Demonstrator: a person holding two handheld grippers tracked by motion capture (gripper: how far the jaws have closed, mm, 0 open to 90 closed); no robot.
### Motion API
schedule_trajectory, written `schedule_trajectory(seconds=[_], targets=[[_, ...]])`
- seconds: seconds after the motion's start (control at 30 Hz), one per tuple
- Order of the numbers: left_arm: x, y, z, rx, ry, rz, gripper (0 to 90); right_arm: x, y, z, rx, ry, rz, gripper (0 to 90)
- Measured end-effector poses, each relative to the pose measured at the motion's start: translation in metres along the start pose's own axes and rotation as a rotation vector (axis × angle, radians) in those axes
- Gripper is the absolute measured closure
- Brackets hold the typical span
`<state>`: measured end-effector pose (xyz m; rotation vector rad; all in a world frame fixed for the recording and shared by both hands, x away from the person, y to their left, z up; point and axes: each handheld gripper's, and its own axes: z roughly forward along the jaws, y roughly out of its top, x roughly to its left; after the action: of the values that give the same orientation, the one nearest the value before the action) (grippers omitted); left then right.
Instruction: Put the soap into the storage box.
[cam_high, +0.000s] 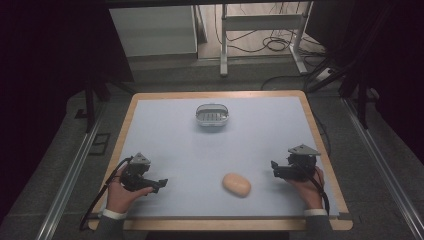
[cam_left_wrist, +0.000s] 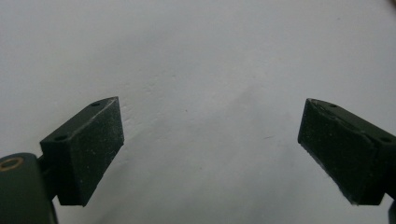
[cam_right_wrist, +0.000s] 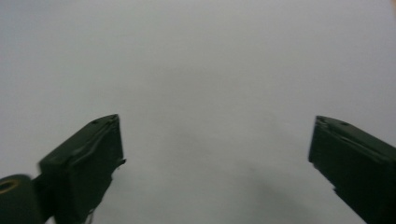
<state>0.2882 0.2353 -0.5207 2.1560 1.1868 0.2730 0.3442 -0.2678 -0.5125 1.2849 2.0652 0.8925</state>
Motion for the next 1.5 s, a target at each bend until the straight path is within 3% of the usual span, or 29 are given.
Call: schedule_trajectory(seconds=[0.27, 0.63, 0.97, 1.37, 1.5], targets=[[-0.001, -0.002, 0.001, 0.014, 0.010, 0.015, 7.0, -0.004, -0.002, -0.003, -0.007, 0.044, -0.002, 5.1], [0.000, 0.000, -0.003, -0.015, 0.000, 0.002, 7.1, -0.005, -0.005, -0.006, -0.009, 0.088, 0.062, 5.9], [0.000, 0.002, -0.003, -0.016, -0.007, 0.003, 7.1, -0.008, -0.008, -0.010, 0.001, 0.056, 0.069, 7.7], [0.000, 0.003, -0.001, -0.017, -0.009, 0.005, 7.2, -0.007, -0.004, -0.016, -0.019, 0.064, 0.056, 8.7], [-0.001, 0.003, -0.002, -0.017, -0.016, 0.006, 7.1, -0.007, 0.001, -0.019, -0.027, 0.079, 0.090, 9.3]])
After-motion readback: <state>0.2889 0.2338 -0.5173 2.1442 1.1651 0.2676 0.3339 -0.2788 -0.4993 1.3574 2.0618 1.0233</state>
